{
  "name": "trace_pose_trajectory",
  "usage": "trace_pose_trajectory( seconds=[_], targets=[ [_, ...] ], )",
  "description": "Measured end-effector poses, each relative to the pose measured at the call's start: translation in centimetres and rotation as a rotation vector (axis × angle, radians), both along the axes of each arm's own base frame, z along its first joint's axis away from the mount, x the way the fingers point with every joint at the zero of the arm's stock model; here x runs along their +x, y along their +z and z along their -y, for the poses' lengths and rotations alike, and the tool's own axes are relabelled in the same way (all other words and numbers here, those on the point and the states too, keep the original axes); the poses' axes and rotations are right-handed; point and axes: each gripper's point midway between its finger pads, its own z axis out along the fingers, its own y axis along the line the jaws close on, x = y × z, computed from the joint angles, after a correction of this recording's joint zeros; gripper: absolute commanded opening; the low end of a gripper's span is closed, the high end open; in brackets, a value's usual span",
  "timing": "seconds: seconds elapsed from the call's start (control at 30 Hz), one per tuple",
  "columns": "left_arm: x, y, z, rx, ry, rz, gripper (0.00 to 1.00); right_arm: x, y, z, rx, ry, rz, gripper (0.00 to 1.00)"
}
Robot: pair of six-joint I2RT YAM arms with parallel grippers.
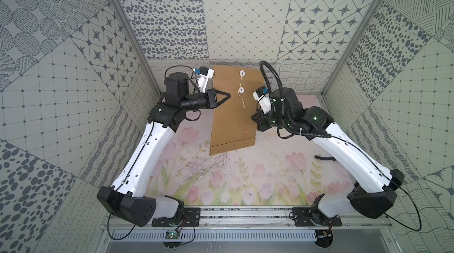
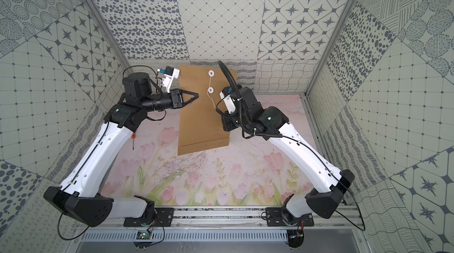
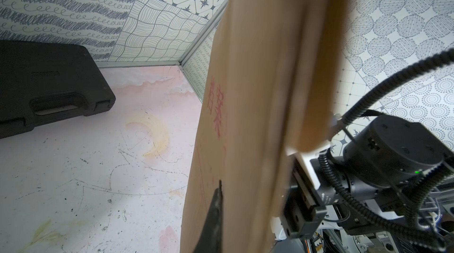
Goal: Close the mouth of the file bag
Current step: Place the file bag at the center of the board.
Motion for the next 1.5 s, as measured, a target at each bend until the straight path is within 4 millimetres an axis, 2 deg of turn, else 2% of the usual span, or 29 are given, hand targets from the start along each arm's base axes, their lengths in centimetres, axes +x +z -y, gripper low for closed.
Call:
trace_pose_trajectory(
  seconds=[0.13, 0.17, 0.27, 0.37, 0.47, 0.63, 0.8, 0.9, 0.97, 1.03, 1.13, 1.17, 1.27, 1.3, 1.5],
  targets=[
    [0.4, -2.9, 0.2, -0.014, 0.008, -0.060, 0.00, 0.3, 0.7, 3.8, 0.128, -0.067, -0.016, 0.57],
    [0.5, -3.8, 0.2, -0.020, 0.011, -0.080, 0.00, 0.5, 0.6, 4.8, 0.171, -0.087, -0.028, 0.63],
    [0.6, -6.4, 0.8, -0.048, 0.013, -0.138, 0.00, 1.7, -0.7, 7.9, 0.280, -0.168, -0.079, 0.71],
    [0.2, -9.4, 2.0, -0.076, 0.000, -0.202, 0.00, 3.1, -3.3, 9.7, 0.338, -0.238, -0.149, 0.74],
    [-0.5, -13.2, 3.9, -0.084, -0.023, -0.280, 0.00, 3.7, -5.4, 10.0, 0.333, -0.268, -0.205, 0.75],
    [-1.3, -20.1, 6.1, -0.049, -0.031, -0.417, 0.00, 5.0, -6.6, 10.0, 0.320, -0.301, -0.216, 0.78],
    [-0.1, -26.4, 6.5, 0.007, 0.015, -0.513, 0.04, 6.0, -7.4, 9.9, 0.313, -0.320, -0.224, 0.78],
    [0.9, -29.6, 6.2, 0.035, 0.050, -0.570, 0.12, 6.2, -7.3, 9.9, 0.317, -0.320, -0.216, 0.78],
    [1.8, -31.2, 5.8, 0.054, 0.070, -0.596, 0.25, 6.3, -7.2, 9.9, 0.318, -0.321, -0.209, 0.78],
    [2.8, -32.0, 5.2, 0.071, 0.087, -0.612, 0.38, 6.4, -7.2, 10.0, 0.316, -0.323, -0.207, 0.79],
    [4.1, -32.4, 4.3, 0.099, 0.106, -0.613, 0.64, 6.4, -7.2, 10.0, 0.315, -0.324, -0.207, 0.79],
    [4.5, -32.4, 3.9, 0.111, 0.113, -0.614, 0.68, 6.4, -7.3, 10.0, 0.315, -0.324, -0.207, 0.79],
    [5.8, -32.1, 2.5, 0.160, 0.139, -0.609, 0.73, 6.5, -7.5, 9.9, 0.313, -0.324, -0.212, 0.79],
    [6.2, -32.0, 2.0, 0.179, 0.152, -0.602, 0.77, 6.6, -7.7, 9.9, 0.310, -0.325, -0.217, 0.79],
    [7.4, -30.6, -2.5, 0.330, 0.273, -0.553, 0.81, 7.2, -8.9, 10.5, 0.252, -0.354, -0.211, 0.80]
  ],
)
